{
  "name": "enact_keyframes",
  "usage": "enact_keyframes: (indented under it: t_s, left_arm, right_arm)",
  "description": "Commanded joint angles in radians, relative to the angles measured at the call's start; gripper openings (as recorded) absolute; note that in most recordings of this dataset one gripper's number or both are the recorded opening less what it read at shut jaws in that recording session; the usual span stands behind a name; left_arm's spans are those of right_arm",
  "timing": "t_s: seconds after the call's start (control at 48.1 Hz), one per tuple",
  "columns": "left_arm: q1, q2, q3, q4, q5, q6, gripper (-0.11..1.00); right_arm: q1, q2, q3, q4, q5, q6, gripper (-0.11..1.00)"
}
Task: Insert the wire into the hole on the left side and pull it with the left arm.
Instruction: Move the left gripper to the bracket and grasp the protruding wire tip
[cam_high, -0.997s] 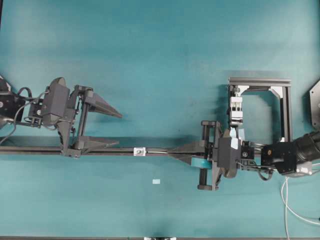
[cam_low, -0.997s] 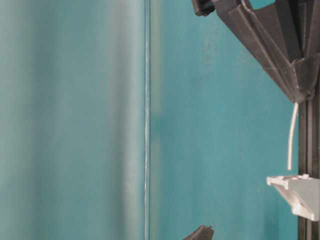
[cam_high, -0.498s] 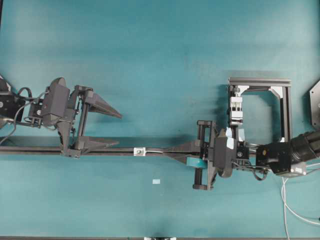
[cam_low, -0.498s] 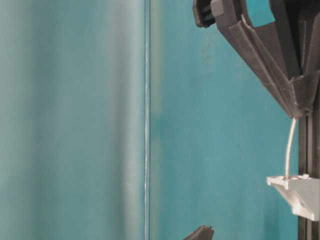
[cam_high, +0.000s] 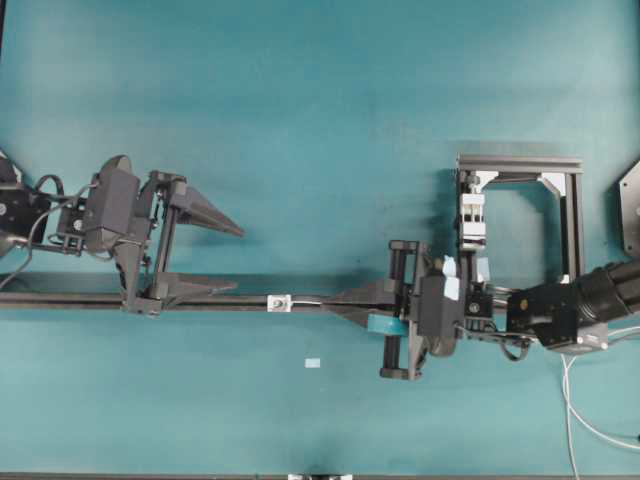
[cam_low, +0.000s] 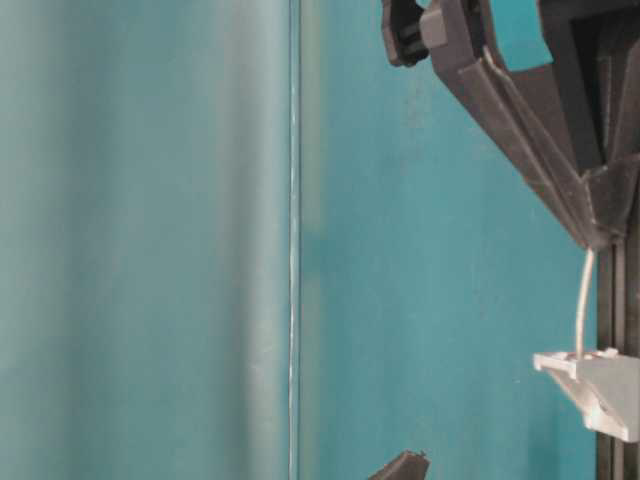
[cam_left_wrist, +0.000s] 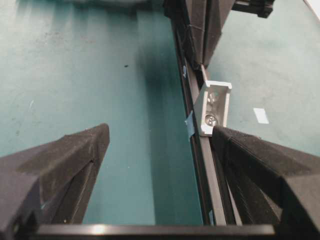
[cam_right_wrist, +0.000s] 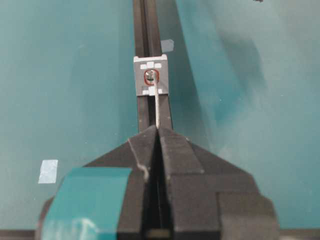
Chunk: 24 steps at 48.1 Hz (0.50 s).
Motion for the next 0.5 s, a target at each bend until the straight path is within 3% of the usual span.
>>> enact_keyframes:
  t_s: [0.0, 0.478]
  left_arm:
    - [0.003, -0.009, -0.009, 0.003, 0.0, 0.0, 0.66]
    - [0.003, -0.009, -0.028, 0.003, 0.043, 0.0, 0.65]
  right_arm:
    - [-0.005, -0.011, -0.023, -0.003, 0.012, -0.009, 0.05]
    - [-0.017, -0.011, -0.049, -0.002, 0.023, -0.028, 0.05]
